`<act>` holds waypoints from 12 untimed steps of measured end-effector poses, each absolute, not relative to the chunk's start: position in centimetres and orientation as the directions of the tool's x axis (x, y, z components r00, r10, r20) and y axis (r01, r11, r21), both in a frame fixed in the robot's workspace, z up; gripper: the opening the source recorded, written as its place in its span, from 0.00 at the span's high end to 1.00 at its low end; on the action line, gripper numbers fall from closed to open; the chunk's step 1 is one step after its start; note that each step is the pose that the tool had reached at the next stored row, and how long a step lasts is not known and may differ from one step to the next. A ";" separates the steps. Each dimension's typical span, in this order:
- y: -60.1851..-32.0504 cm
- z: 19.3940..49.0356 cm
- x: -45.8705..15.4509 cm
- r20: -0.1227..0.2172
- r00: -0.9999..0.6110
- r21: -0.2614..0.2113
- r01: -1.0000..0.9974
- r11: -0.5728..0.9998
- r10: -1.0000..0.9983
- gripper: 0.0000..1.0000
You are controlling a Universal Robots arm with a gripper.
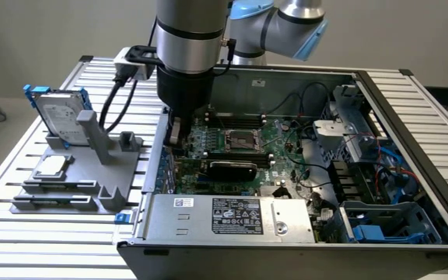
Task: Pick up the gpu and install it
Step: 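Press down on the gpu until it lock into place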
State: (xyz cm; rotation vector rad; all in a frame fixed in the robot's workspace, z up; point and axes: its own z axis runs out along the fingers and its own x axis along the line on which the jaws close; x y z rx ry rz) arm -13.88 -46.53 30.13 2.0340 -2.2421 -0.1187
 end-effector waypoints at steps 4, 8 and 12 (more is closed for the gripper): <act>-46.5 30.1 -13.9 0.031 -0.110 0.137 -0.984 0.113 -0.993 0.89; -46.4 30.1 -13.9 0.031 -0.117 0.140 -0.983 0.121 -0.993 0.89; -46.4 30.1 -13.9 0.031 -0.120 0.141 -0.982 0.123 -0.992 0.89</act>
